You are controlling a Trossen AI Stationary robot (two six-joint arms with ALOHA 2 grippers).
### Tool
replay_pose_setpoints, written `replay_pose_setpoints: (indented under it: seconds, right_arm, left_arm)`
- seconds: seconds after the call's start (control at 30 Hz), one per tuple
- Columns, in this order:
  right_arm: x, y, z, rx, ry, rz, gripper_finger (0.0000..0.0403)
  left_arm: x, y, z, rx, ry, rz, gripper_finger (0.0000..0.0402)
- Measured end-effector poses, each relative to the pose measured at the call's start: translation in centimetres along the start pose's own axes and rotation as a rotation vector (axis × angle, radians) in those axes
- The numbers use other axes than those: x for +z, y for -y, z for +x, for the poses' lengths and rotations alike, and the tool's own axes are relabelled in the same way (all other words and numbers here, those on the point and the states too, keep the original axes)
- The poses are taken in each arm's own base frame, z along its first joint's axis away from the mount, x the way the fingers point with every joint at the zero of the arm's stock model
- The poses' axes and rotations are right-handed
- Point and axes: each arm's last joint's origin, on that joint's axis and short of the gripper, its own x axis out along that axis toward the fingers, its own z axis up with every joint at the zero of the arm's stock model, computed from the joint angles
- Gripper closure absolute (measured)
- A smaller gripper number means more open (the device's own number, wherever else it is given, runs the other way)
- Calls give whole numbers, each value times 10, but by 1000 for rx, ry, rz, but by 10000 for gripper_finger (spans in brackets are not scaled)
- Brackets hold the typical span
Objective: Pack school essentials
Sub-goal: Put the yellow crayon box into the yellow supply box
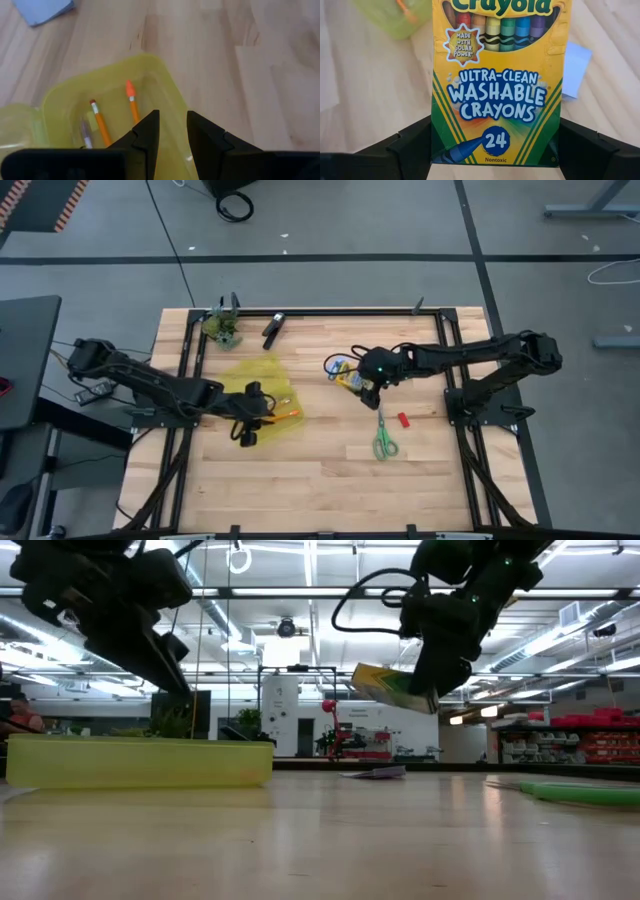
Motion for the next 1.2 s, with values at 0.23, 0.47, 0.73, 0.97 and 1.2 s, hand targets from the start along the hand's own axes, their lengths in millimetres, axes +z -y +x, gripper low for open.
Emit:
replay_pose_setpoints:
  seconds: [0.23, 0.47, 0.73, 0.97, 1.2]
  right_arm:
    - [-1, -11, 0, 34, 23, 3, 50]
    - [0, -17, -1, 53, 39, 19, 50]
    - [8, -21, -3, 65, 65, 31, 50]
    - [41, -43, 4, 52, 30, -81, 50]
    - [80, -62, 24, 39, -3, -205, 50]
  left_arm:
    - [-4, -3, -22, -28, 90, -29, 294]
    - [-14, -8, -38, -40, 162, -67, 294]
    - [-19, -7, -55, -83, 249, -64, 294]
    - [-24, -12, -74, -108, 343, -95, 294]
    - [-30, -19, -91, -85, 403, -126, 294]
